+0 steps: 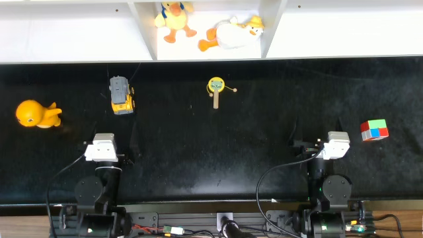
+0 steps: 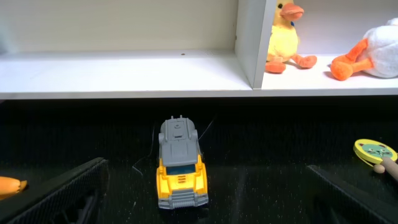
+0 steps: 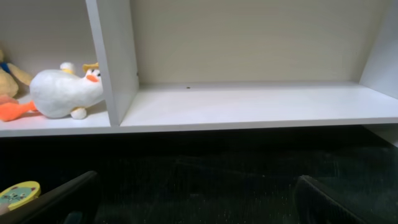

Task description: Store Toys

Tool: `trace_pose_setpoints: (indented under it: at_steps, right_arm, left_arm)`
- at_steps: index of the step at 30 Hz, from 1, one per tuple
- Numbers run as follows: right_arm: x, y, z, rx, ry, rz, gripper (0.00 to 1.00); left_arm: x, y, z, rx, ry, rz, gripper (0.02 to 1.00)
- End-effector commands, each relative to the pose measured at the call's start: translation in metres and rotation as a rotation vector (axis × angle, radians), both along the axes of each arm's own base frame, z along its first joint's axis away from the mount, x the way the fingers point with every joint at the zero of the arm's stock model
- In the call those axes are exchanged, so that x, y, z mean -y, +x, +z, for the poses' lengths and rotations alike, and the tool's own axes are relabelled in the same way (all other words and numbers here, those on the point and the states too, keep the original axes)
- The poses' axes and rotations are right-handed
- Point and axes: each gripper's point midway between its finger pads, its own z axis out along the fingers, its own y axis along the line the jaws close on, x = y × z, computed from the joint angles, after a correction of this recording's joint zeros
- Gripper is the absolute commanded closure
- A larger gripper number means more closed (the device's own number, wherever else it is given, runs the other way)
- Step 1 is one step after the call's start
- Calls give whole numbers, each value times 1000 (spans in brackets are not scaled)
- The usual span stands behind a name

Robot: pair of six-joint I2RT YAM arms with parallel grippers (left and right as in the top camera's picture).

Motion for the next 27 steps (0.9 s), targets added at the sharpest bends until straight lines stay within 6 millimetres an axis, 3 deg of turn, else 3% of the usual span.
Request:
trace_pose_setpoints:
  at_steps: [1, 16, 20, 22, 27]
  right_arm:
    - [-2, 0, -4, -2, 5, 10, 5]
    - [-2, 0, -4, -2, 5, 9, 5]
    - [-2, 0, -4, -2, 5, 9, 5]
    - [-2, 0, -4, -2, 5, 10, 3]
    - [-2, 0, -4, -2, 5, 10, 5]
  left_arm:
    - [2, 0, 1, 6, 18, -11, 20]
    - [4, -1, 1, 5, 12, -24, 20]
    - [7, 1, -12, -65, -167, -21, 20]
    - [6, 1, -19, -156, -335, 17, 20]
    - [10, -5, -10, -261, -456, 39, 20]
